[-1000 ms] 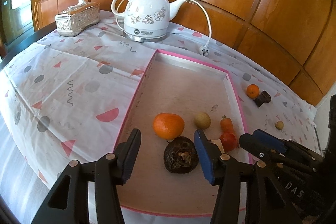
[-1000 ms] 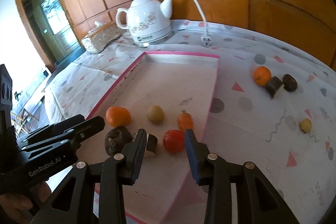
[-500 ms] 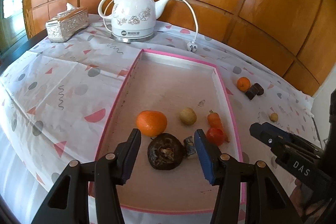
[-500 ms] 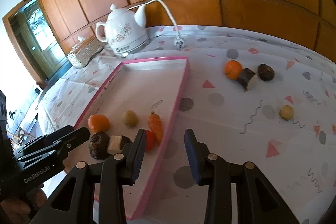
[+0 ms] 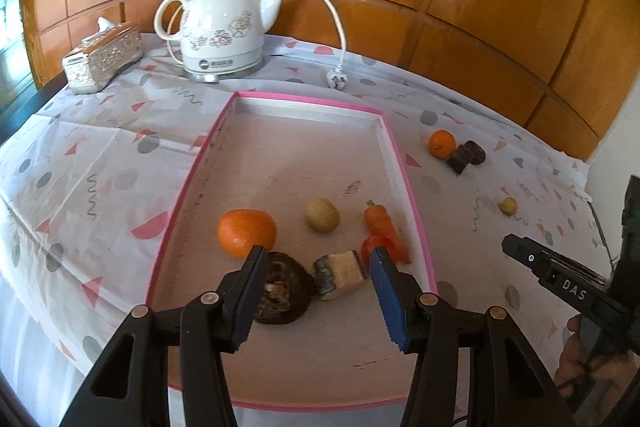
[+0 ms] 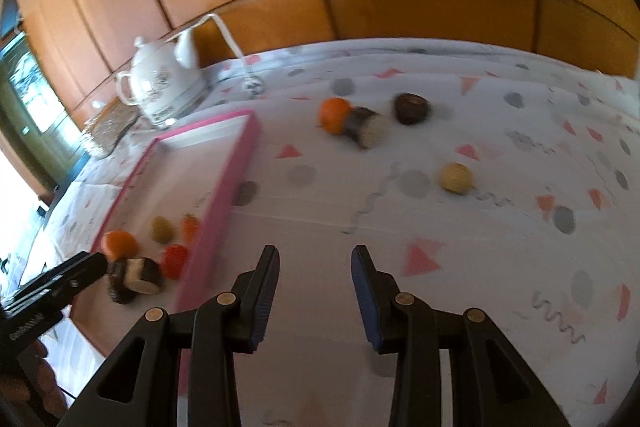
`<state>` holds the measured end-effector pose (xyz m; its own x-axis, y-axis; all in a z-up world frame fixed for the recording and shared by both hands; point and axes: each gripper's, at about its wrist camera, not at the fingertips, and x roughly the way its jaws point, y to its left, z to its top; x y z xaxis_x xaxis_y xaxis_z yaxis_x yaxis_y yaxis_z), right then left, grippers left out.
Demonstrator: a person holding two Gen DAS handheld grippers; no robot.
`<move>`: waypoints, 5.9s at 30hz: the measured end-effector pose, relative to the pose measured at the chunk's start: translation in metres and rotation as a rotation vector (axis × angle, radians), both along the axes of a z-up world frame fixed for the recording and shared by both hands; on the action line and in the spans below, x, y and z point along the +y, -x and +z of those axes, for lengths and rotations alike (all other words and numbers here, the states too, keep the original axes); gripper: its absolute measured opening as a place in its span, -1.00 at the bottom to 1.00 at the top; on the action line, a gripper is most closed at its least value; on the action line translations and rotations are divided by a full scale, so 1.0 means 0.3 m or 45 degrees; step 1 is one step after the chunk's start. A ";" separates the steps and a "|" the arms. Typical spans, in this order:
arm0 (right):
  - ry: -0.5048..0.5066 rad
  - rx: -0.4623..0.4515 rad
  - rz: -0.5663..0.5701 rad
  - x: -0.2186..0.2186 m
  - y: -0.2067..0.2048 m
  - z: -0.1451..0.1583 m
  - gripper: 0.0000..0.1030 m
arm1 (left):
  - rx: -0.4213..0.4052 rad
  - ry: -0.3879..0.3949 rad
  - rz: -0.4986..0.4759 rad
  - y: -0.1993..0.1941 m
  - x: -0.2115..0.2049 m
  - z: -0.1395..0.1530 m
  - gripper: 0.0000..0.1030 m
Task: Organize fruits
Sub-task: 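Move the right tool to the small yellow potato and close on it, then grasp the dark cut log piece with the left tool while the right holds the potato, then carry the dark log piece into the pink tray and open the left tool, then carry the yellow potato into the pink tray and open the right tool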
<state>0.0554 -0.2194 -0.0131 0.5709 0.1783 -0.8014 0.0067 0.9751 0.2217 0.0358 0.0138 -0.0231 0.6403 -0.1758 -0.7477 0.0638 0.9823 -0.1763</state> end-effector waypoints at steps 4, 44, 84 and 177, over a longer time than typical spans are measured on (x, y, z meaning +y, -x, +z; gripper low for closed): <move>0.015 0.029 -0.082 -0.087 0.014 -0.029 -0.27 | -0.010 -0.006 -0.049 -0.007 -0.040 0.006 0.04; 0.145 0.045 -0.163 -0.250 -0.234 -0.153 -0.46 | 0.094 0.090 -0.347 -0.321 -0.455 -0.001 -0.12; 0.013 0.013 -0.136 -0.302 -0.246 -0.161 -0.44 | 0.315 0.214 -0.292 -0.519 -0.610 -0.141 -0.18; 0.264 0.008 -0.089 -0.240 -0.074 -0.147 -0.46 | 0.067 0.011 0.150 -0.277 0.072 -0.052 -0.02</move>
<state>0.0777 -0.2913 -0.0573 0.5707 -0.0308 -0.8206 0.0766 0.9969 0.0158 0.1188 0.0354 -0.0387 0.6171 -0.1081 -0.7794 -0.0614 0.9809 -0.1847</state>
